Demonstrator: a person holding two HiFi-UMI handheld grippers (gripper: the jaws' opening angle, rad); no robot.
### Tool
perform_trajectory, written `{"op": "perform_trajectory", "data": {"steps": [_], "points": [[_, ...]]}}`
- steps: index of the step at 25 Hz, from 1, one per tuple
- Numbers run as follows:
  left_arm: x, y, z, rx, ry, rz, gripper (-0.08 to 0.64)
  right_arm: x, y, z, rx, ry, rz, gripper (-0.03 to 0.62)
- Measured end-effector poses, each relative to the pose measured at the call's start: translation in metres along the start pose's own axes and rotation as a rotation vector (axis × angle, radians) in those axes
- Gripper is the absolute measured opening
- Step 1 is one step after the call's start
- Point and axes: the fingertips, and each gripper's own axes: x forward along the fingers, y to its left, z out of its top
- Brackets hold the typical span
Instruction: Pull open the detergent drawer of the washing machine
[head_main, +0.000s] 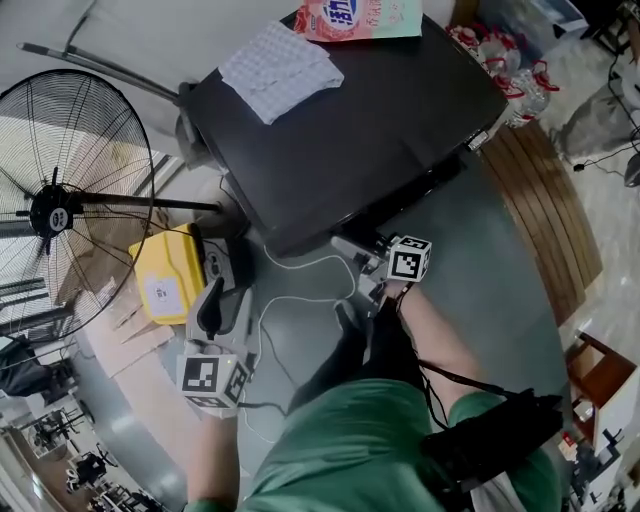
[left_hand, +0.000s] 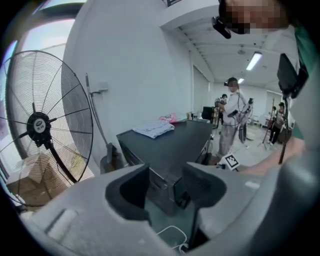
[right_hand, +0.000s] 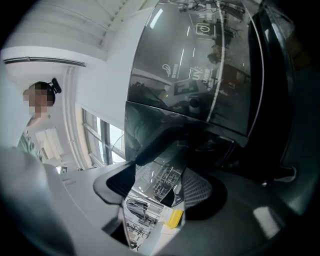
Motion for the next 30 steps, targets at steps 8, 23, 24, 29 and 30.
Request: {"op": "perform_trajectory", "data": {"steps": [8,23,24,29,30], "points": [[-0.003,0.003,0.004,0.004,-0.010,-0.010,0.202,-0.003,0.003,0.000,-0.006,-0.012,0.013,0.285],[0.004,-0.029,0.002,0.034,-0.026,-0.115,0.201,-0.078,0.036,-0.039,0.003,-0.084,0.024,0.262],[0.004,-0.032,0.002,0.039,-0.026,-0.122,0.201,-0.083,0.037,-0.041,0.006,-0.093,0.023,0.262],[0.002,-0.044,0.001,0.065,-0.024,-0.153,0.201,-0.103,0.042,-0.051,0.010,-0.132,0.015,0.262],[0.002,-0.045,0.000,0.069,-0.024,-0.156,0.201,-0.106,0.044,-0.053,0.009,-0.135,0.015,0.262]]}}
